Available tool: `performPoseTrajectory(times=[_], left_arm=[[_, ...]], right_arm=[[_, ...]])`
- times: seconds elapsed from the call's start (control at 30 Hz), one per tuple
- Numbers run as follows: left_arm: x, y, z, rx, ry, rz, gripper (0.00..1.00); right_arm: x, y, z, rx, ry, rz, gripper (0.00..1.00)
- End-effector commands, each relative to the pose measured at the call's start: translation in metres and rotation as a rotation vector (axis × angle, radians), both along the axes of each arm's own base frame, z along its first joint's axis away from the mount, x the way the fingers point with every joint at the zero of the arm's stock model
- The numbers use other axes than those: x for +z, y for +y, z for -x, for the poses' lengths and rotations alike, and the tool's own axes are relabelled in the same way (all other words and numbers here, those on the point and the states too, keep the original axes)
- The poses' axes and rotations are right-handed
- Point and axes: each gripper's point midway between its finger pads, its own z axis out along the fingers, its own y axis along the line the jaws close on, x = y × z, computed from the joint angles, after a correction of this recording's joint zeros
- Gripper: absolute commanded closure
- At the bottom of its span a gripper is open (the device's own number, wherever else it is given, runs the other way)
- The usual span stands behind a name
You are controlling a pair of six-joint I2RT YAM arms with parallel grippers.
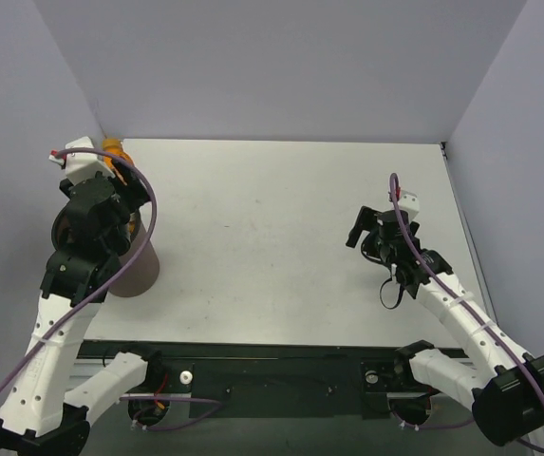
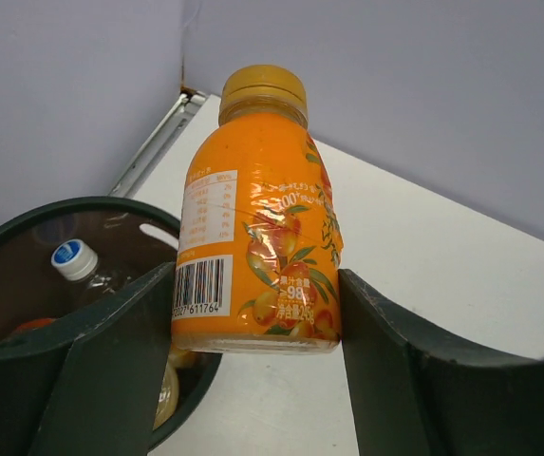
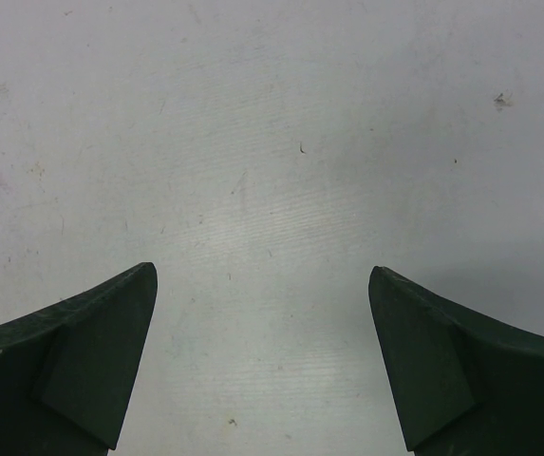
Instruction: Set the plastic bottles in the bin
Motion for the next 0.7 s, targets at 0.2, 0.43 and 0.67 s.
performPoseTrajectory(times=[0.2,0.43,0.67], left_arm=[[-0.015,0.052,0.048,0.23,0.11,-0.04,0.67],[-0.046,0.074,0.046,0.326,0.179,-0.062,0.68],[-0.07,0.109,0.018,0.369,0.2,0.065,0.7]], right_arm=[[0.01,0.011,-0.012,0.012,-0.031,-0.045,0.12],[0.012,0.014,-0.012,0.021,-0.033,-0.054,0.12],[0.014,0.019,-0.014,0.032,-0.037,-0.088,0.12]])
